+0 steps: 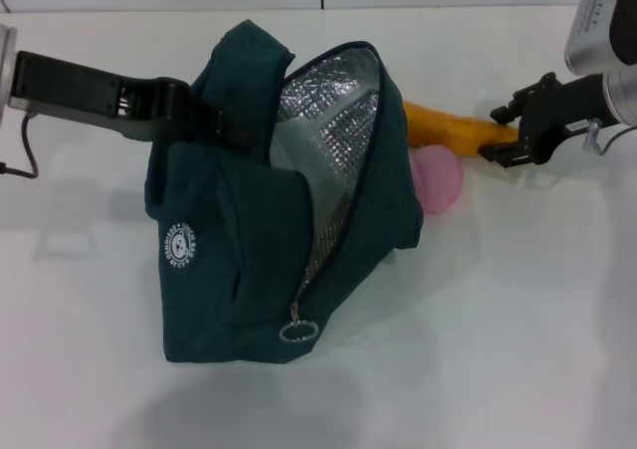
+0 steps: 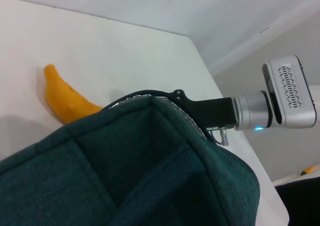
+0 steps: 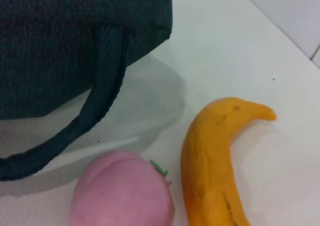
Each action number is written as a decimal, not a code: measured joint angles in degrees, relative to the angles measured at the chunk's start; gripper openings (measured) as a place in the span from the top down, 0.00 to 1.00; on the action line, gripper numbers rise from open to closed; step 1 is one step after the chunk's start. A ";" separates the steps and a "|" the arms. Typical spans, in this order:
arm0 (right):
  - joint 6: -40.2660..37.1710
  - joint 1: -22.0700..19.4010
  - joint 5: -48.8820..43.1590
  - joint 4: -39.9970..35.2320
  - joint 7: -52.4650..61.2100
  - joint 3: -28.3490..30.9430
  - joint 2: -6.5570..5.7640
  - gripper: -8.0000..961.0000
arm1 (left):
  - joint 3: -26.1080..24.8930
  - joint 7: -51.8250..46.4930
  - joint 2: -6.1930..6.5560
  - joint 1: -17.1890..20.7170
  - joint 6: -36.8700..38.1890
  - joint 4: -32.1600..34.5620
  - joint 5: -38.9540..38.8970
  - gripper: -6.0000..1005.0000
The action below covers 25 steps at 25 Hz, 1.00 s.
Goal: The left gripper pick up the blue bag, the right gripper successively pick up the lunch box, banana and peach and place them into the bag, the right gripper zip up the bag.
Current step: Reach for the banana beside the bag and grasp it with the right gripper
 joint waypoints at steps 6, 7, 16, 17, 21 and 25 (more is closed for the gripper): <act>0.01 -0.04 0.39 -0.04 0.06 0.03 -0.08 0.50 | 0.00 0.00 0.00 -0.09 0.00 0.00 0.00 0.96; 0.00 -0.04 0.41 0.00 0.06 0.03 -0.13 0.52 | 0.00 0.00 0.00 -0.10 0.00 0.00 0.00 0.96; -0.47 -0.15 0.73 -0.52 0.16 0.20 -0.48 0.54 | 0.00 -0.04 0.03 0.20 0.00 0.00 0.00 0.96; -0.56 -0.17 1.04 -0.65 0.17 0.20 -0.53 0.54 | -0.01 -0.06 0.07 0.27 0.00 0.00 0.00 0.96; -1.99 -1.65 4.14 -2.92 0.19 0.20 -1.20 0.55 | -0.01 -0.09 0.17 0.37 0.05 0.00 -0.01 0.96; -4.02 -3.80 8.78 -6.29 0.91 0.20 -2.66 0.55 | -0.01 -0.10 0.33 0.25 0.08 0.00 -0.01 0.96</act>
